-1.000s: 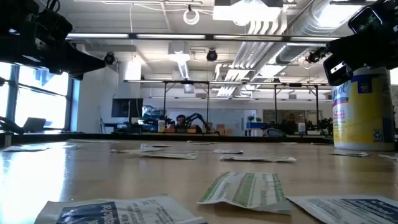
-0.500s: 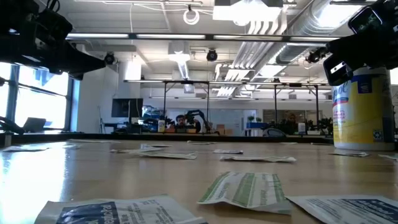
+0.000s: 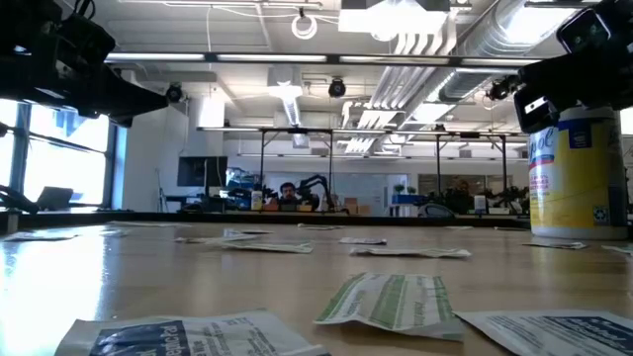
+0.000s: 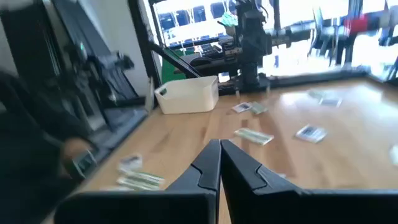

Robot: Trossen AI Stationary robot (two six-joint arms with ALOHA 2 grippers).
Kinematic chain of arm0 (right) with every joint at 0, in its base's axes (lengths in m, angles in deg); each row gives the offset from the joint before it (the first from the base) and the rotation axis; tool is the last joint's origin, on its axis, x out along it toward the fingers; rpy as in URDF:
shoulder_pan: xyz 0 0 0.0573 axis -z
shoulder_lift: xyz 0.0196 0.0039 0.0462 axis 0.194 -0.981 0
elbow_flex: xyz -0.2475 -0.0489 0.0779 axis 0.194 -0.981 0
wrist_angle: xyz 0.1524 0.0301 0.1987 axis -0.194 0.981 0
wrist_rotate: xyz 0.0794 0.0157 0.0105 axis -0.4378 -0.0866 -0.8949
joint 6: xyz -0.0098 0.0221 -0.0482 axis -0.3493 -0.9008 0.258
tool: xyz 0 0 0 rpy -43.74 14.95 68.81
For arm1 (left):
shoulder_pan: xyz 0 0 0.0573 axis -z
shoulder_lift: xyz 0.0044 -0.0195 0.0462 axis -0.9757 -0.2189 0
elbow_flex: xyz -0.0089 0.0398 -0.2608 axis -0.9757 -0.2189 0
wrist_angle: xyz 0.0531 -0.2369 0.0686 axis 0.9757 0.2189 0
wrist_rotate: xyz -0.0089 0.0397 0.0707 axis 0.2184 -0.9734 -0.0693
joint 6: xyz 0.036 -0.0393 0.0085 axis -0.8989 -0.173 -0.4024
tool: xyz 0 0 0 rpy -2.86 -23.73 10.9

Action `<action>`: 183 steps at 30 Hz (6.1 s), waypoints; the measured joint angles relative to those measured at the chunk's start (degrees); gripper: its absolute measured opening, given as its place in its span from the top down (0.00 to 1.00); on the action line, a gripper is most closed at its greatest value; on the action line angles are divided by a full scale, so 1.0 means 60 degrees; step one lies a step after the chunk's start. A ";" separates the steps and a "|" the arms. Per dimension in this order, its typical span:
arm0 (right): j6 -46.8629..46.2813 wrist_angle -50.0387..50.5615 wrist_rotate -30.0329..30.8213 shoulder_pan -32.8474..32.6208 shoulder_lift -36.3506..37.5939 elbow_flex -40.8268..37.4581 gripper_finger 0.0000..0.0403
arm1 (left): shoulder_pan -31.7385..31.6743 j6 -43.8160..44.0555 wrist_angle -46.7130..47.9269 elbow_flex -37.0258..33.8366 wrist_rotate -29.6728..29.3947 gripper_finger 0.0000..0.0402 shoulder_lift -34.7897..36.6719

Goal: Pick & Place First Aid Supplies
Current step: Put the blue alcohol pad into the black bin

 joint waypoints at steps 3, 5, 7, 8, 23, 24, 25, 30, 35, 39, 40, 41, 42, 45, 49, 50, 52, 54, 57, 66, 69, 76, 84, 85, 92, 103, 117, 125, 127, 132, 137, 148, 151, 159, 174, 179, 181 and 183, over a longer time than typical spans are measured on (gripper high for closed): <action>0.1441 -0.0031 0.0130 0.0000 0.0000 0.0000 0.99 | 0.0000 0.0000 0.0002 0.0001 0.0000 0.97 -0.0002; 0.1888 -0.0060 0.0240 -0.0002 -0.0002 0.0000 0.99 | 0.0000 0.0000 0.0002 0.0001 0.0000 0.97 -0.0004; 0.2021 -0.0345 0.0547 0.0000 0.0000 0.0000 0.99 | 0.0000 0.0000 0.0003 -0.0003 0.0000 0.97 0.0000; 0.1821 -0.0498 0.0639 0.0000 0.0000 0.0000 0.99 | -0.0003 0.0000 0.0003 -0.0003 0.0000 0.97 -0.0003; 0.0311 -0.3570 0.0700 -0.0011 0.0000 0.0000 0.99 | 0.0000 0.0000 0.0003 0.0000 0.0000 0.97 0.0000; 0.0180 -0.3785 0.0667 -0.0011 0.0000 0.0000 0.99 | -0.0003 0.0000 0.0003 0.0001 0.0000 0.97 0.0000; 0.0082 -0.3965 0.0596 -0.0011 0.0000 0.0000 0.99 | -0.0001 0.0000 0.0002 0.0000 0.0000 0.97 -0.0002; -0.0257 -0.5114 -0.0169 -0.0096 -0.0548 0.0000 0.99 | -0.0001 0.0000 0.0001 0.0000 0.0000 0.97 -0.0002; 0.0072 -0.5826 0.0033 -0.0726 -0.2337 0.0354 0.99 | -0.0004 0.0000 0.0003 -0.0002 0.0000 0.97 0.0000; 0.0642 -0.6368 0.0168 -0.1178 -0.4229 0.1286 0.99 | 0.0000 0.0000 -0.0001 -0.0002 0.0000 0.97 -0.0004; 0.0789 -0.6368 0.0170 -0.1266 -0.4669 0.1600 0.99 | -0.0002 0.0000 0.0001 0.0000 0.0000 0.97 0.0000; 0.0882 -0.6371 0.0171 -0.1346 -0.5112 0.1929 0.99 | -0.0002 0.0000 0.0001 0.0001 0.0000 0.97 -0.0004; 0.0964 -0.6364 0.0172 -0.1417 -0.5578 0.2253 0.99 | -0.0002 0.0000 0.0001 -0.0003 0.0000 0.97 -0.0002; 0.1059 -0.6146 0.0172 -0.1622 -0.6978 0.3317 0.98 | 0.0000 0.0000 0.0003 0.0001 0.0000 0.97 -0.0004; 0.1029 -0.5089 0.0514 -0.1806 -0.8961 0.4854 0.95 | 0.0000 0.0000 0.0001 -0.0001 0.0000 0.97 -0.0002; 0.1007 -0.4725 0.0625 -0.1818 -0.9426 0.5245 0.93 | -0.0002 0.0000 -0.0001 -0.0001 0.0000 0.97 0.0000; 0.0994 -0.3955 0.0906 -0.1818 -1.0323 0.6062 0.90 | -0.0004 0.0000 0.0003 0.0000 0.0000 0.97 -0.0001; 0.0723 -0.3015 0.1349 -0.1795 -1.1092 0.6849 0.86 | 0.0000 0.0000 -0.0001 -0.0001 0.0000 0.97 -0.0004; 0.0095 -0.1171 0.1710 -0.1665 -1.2065 0.7942 0.80 | -0.0002 0.0000 0.0003 -0.0001 0.0000 0.97 -0.0002; -0.0930 0.1707 0.1679 -0.1553 -1.4141 0.9000 0.73 | -0.0002 0.0000 -0.0001 0.0001 0.0000 0.97 -0.0002; -0.1078 0.1943 0.1935 -0.1545 -1.4485 0.8839 0.73 | -0.0004 0.0000 0.0002 0.0000 0.0000 0.97 -0.0003; -0.0702 0.1851 0.2750 -0.1230 -1.4867 0.8315 0.74 | -0.0002 0.0000 0.0003 -0.0001 0.0000 0.97 -0.0004; -0.0635 0.1515 0.2669 -0.0845 -1.5293 0.8054 0.75 | -0.0002 0.0000 0.0003 0.0001 0.0007 0.97 -0.0004; -0.0543 0.1494 0.2559 -0.0806 -1.5343 0.8051 0.76 | -0.0003 0.0000 0.0001 -0.0001 0.0007 0.97 -0.0004; 0.0178 0.0829 0.2528 -0.0794 -1.6066 0.8061 0.77 | -0.0003 0.0000 0.0003 0.0000 0.0007 0.97 -0.0004; -0.0567 0.1124 0.2436 -0.0483 -1.6167 0.8076 0.80 | -0.0004 0.0000 -0.0001 0.0001 0.0011 0.97 -0.0004; -0.0709 0.1432 0.2606 -0.0207 -1.6170 0.8083 0.96 | -0.0003 0.0000 -0.0001 0.0000 0.0011 0.97 -0.0001; -0.1000 0.1585 0.2916 -0.0189 -1.5989 0.8183 1.00 | -0.0004 0.0000 -0.0001 -0.0003 0.0007 0.97 -0.0004; -0.1000 0.1735 0.2901 -0.0186 -1.5799 0.8207 1.00 | -0.0002 0.0000 0.0002 -0.0002 0.0007 0.97 -0.0004; -0.1154 0.1669 0.2841 -0.0189 -1.5277 0.8284 1.00 | -0.0004 0.0000 0.0000 -0.0002 0.0007 0.97 -0.0004; -0.1354 0.1765 0.2802 -0.0360 -1.4877 0.8281 1.00 | -0.0001 0.0000 0.0003 0.0000 0.0007 0.97 -0.0004; -0.4379 0.3973 0.1855 -0.1893 -1.2301 0.8284 1.00 | 0.0000 0.0000 0.0003 0.0001 0.0011 0.97 -0.0003; -0.5698 0.4776 0.1421 -0.2587 -1.1299 0.8287 1.00 | 0.0000 0.0000 0.0003 0.0000 0.0011 0.97 0.0000; -1.0397 0.7216 -0.0212 -0.4148 -0.9164 0.8295 1.00 | 0.0000 0.0000 0.0003 0.0001 0.0011 0.97 -0.0004; -1.5987 0.9971 -0.1769 -0.6395 -0.9393 0.7771 1.00 | -0.0001 0.0000 0.0003 0.0001 0.0007 0.97 -0.0003; -1.6216 0.9834 -0.2503 -0.6404 -1.0200 0.7325 1.00 | 0.0000 0.0000 0.0003 -0.0003 0.0007 0.97 0.0000; -1.6205 0.9676 -0.2703 -0.6404 -1.0462 0.7127 1.00 | 0.0000 0.0000 0.0003 0.0000 0.0007 0.97 0.0000; -1.6162 0.9566 -0.2763 -0.6404 -1.0691 0.7003 0.99 | 0.0000 0.0000 0.0003 0.0001 0.0007 0.97 -0.0004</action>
